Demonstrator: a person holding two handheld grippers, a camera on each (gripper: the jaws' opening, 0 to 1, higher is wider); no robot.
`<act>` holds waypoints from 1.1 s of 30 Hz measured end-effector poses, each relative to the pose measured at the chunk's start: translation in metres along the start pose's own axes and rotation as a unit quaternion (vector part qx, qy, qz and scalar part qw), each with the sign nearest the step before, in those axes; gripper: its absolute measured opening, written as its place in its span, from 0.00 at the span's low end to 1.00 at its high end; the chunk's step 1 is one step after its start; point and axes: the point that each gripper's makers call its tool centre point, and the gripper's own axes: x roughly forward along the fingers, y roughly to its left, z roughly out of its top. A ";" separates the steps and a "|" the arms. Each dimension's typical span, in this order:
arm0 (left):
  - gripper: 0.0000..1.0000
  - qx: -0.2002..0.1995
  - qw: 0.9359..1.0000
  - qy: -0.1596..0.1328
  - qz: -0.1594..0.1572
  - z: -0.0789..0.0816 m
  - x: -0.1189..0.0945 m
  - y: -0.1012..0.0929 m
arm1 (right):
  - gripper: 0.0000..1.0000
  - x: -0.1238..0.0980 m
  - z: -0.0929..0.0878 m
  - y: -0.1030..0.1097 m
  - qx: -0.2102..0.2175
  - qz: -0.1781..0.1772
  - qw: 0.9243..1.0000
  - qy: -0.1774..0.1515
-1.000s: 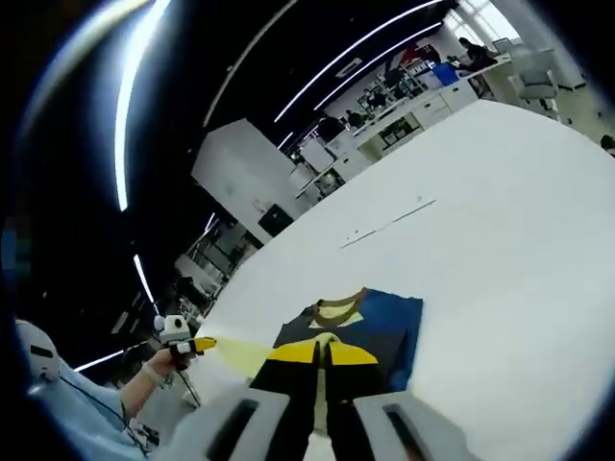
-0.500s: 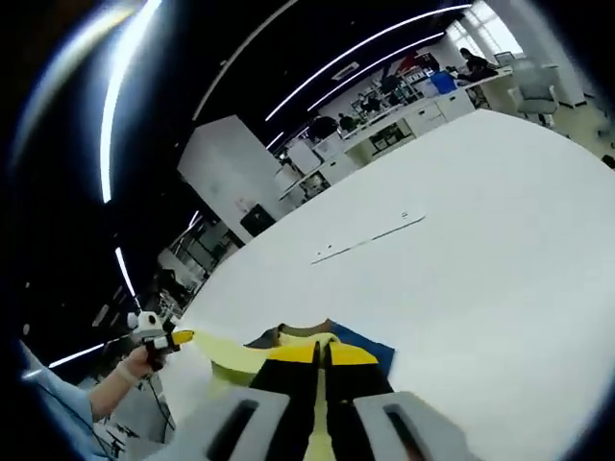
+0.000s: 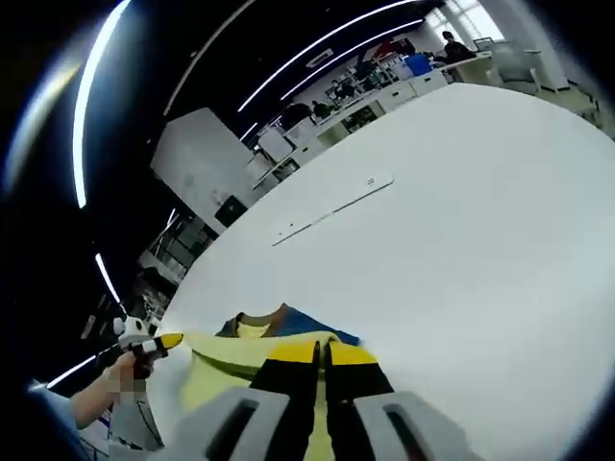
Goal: Fold the garment on the visible template until the final outline fits inside the template.
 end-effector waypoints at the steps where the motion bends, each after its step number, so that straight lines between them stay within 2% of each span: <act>1: 0.00 -0.002 1.000 -0.001 0.004 -0.001 0.003 0.003 | 0.00 0.001 -0.002 0.000 0.006 0.000 1.000 -0.001; 9: 0.00 -0.011 1.000 0.017 0.021 -0.012 0.015 0.017 | 0.00 0.011 -0.008 -0.011 0.020 -0.010 1.000 0.002; 12: 0.00 0.000 1.000 0.025 0.016 -0.016 0.016 0.017 | 0.00 0.011 -0.011 -0.011 0.029 -0.009 1.000 0.002; 14: 0.00 -0.008 0.999 0.031 0.006 -0.018 0.016 0.015 | 0.00 0.011 -0.011 -0.010 0.030 -0.006 1.000 0.000; 15: 0.00 -0.004 0.999 0.032 0.004 -0.019 0.016 0.014 | 0.00 0.011 -0.010 -0.007 0.027 0.006 1.000 -0.007; 17: 0.00 0.014 0.999 0.039 -0.001 -0.022 0.016 0.013 | 0.00 0.009 -0.012 -0.006 0.033 0.008 0.999 -0.004; 28: 0.02 0.010 0.998 0.054 -0.014 -0.028 0.019 0.011 | 0.00 0.007 -0.022 0.001 0.022 0.018 1.000 0.007; 33: 0.07 -0.009 0.998 0.051 -0.025 -0.028 0.022 0.007 | 0.03 0.008 -0.026 0.004 0.015 0.023 1.000 0.013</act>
